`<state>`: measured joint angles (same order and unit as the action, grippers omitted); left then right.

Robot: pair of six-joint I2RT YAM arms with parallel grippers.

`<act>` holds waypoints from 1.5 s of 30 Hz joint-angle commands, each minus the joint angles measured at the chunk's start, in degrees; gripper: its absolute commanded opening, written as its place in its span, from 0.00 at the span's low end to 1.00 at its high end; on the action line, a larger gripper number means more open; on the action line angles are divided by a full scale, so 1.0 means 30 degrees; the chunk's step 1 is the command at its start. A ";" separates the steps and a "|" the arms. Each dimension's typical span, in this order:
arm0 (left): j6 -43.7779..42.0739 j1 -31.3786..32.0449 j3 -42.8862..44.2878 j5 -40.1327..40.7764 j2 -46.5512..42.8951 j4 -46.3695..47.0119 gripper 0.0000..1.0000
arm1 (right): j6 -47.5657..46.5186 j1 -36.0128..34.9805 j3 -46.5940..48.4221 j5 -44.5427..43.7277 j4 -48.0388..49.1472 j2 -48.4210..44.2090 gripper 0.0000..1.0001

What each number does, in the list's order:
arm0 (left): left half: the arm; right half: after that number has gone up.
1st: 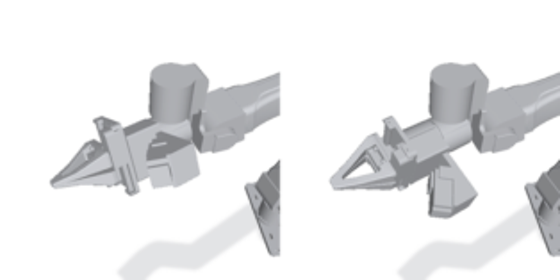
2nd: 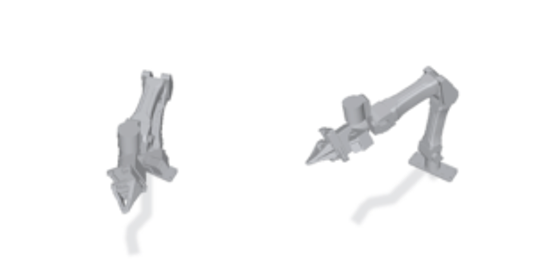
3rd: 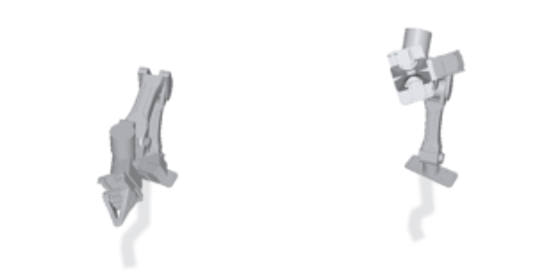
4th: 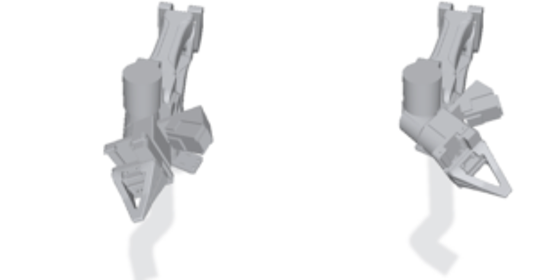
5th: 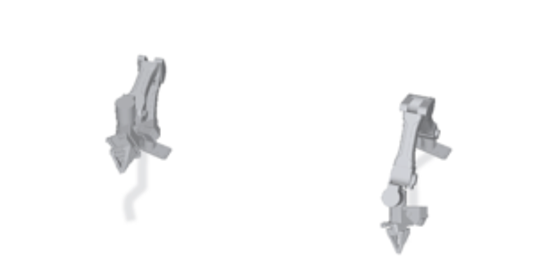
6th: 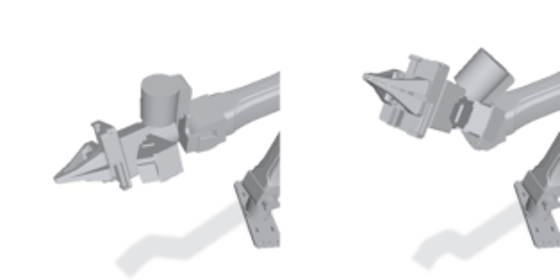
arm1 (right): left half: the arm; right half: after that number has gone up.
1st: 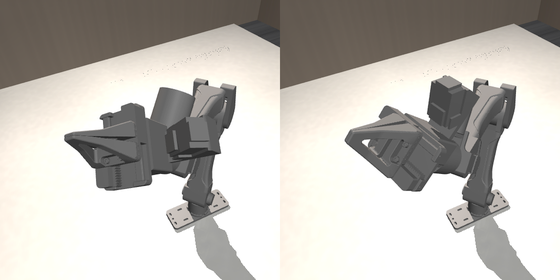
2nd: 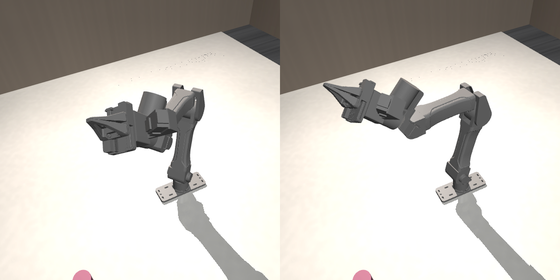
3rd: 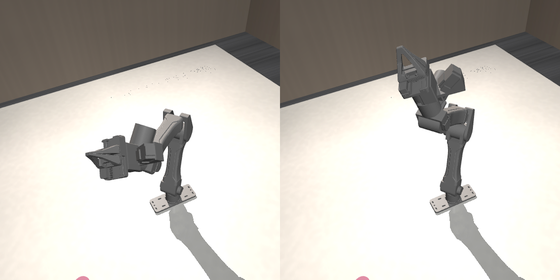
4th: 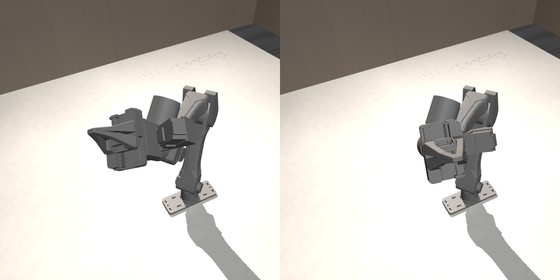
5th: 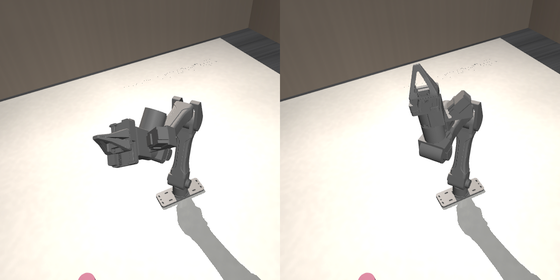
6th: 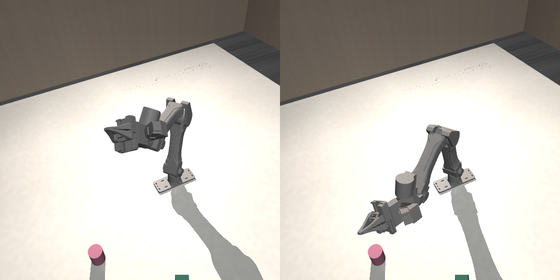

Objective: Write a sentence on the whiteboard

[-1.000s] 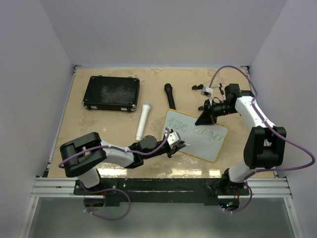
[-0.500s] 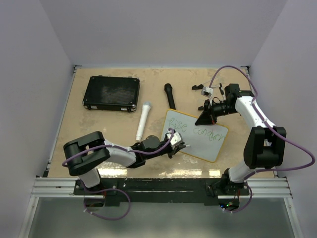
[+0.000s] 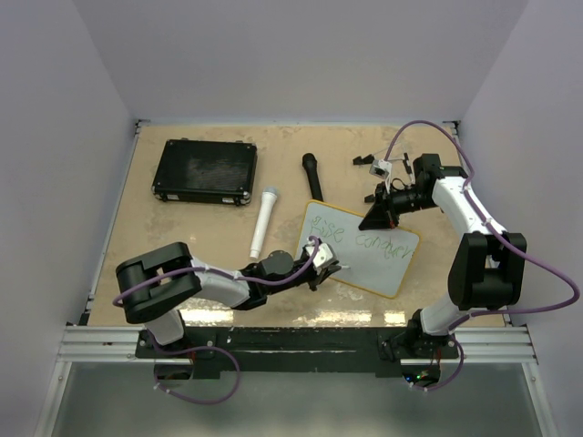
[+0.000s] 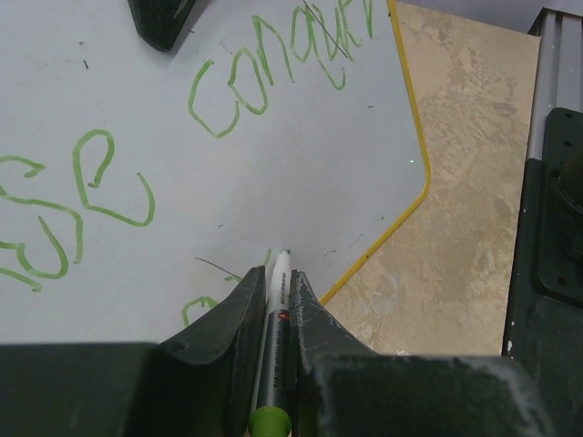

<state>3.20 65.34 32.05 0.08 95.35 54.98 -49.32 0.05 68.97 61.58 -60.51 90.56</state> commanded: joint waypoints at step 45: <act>0.0544 -0.0393 -0.0312 -0.0344 0.0941 -0.0045 0.00 | -0.1021 -0.0077 -0.0168 -0.0019 0.1069 -0.0745 0.00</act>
<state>4.49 65.30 30.74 -1.80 97.21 55.96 -49.15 0.05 68.97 61.56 -60.38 90.56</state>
